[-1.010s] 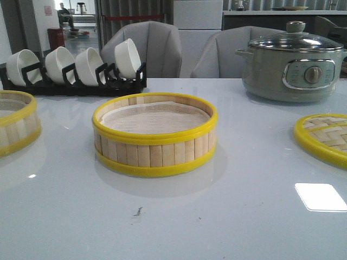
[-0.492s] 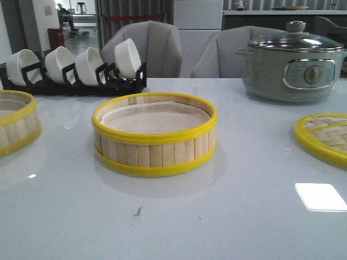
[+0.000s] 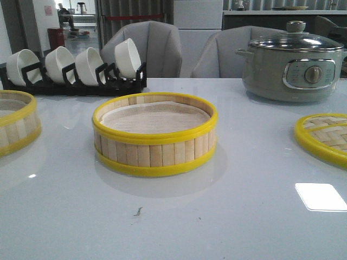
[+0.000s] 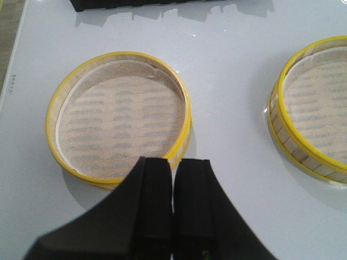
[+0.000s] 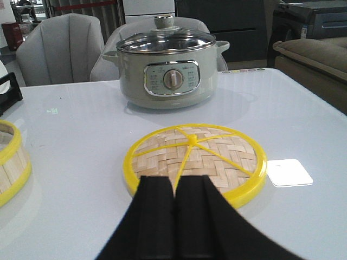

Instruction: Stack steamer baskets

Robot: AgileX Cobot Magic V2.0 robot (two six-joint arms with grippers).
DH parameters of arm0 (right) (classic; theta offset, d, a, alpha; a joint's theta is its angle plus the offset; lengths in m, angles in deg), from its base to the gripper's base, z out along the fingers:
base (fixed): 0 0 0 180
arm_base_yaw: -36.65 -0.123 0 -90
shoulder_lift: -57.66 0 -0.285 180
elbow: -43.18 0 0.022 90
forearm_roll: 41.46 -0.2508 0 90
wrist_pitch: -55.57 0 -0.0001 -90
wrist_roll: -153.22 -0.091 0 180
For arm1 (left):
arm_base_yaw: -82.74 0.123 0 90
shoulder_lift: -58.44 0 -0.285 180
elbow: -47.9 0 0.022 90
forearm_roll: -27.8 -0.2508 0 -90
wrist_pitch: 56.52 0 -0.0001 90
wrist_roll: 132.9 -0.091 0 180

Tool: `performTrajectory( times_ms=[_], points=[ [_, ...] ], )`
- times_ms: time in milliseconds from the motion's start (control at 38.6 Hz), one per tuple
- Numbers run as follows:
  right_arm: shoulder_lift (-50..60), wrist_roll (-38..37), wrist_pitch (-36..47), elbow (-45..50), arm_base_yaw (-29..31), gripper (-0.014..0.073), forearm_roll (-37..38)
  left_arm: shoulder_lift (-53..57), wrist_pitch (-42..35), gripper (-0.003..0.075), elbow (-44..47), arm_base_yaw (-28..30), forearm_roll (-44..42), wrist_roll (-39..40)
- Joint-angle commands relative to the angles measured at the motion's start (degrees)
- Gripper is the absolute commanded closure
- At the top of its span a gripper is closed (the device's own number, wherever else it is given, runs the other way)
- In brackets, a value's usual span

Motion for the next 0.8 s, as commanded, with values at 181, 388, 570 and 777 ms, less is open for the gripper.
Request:
performTrajectory(
  times_ms=[181, 388, 570, 777],
  points=[
    [1.2, 0.4, 4.7, -0.9, 0.3, 0.0526, 0.7, -0.1, -8.9, 0.0633, -2.0, -0.4, 9.6, 9.8],
    [1.2, 0.4, 4.7, -0.9, 0.3, 0.0526, 0.7, -0.1, -9.9, 0.0633, -2.0, -0.4, 4.6, 2.7],
    [1.2, 0.4, 4.7, -0.9, 0.3, 0.0526, 0.7, -0.1, -9.3, 0.0633, -2.0, -0.4, -0.6, 2.6],
    [1.2, 0.4, 4.7, -0.9, 0.3, 0.0526, 0.7, -0.1, -7.8, 0.0633, -2.0, -0.4, -2.2, 2.6]
  ],
)
